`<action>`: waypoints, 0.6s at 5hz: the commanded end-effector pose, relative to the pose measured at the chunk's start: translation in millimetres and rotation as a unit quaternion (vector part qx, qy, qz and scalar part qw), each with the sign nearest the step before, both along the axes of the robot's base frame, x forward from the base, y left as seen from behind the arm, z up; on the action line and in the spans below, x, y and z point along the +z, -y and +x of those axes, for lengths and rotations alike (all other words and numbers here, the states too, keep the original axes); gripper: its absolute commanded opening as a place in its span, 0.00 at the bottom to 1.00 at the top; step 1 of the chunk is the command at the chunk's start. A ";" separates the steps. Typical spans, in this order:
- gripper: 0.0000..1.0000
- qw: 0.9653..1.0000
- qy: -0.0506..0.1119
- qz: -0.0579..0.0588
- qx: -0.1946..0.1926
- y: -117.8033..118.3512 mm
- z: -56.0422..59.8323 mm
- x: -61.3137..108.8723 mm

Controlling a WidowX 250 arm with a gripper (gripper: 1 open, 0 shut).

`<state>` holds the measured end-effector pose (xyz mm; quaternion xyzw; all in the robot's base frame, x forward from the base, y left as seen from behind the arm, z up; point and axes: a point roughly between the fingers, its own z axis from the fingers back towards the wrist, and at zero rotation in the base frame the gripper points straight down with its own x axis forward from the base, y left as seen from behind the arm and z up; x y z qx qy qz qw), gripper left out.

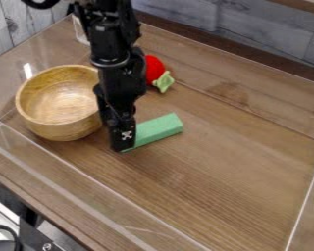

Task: Remove the green stick from the brown bowl and put it on the table

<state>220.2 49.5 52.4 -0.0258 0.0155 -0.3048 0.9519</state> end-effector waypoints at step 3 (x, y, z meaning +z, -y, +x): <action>1.00 0.999 0.015 -0.001 -0.040 2.4 4.5 -13.2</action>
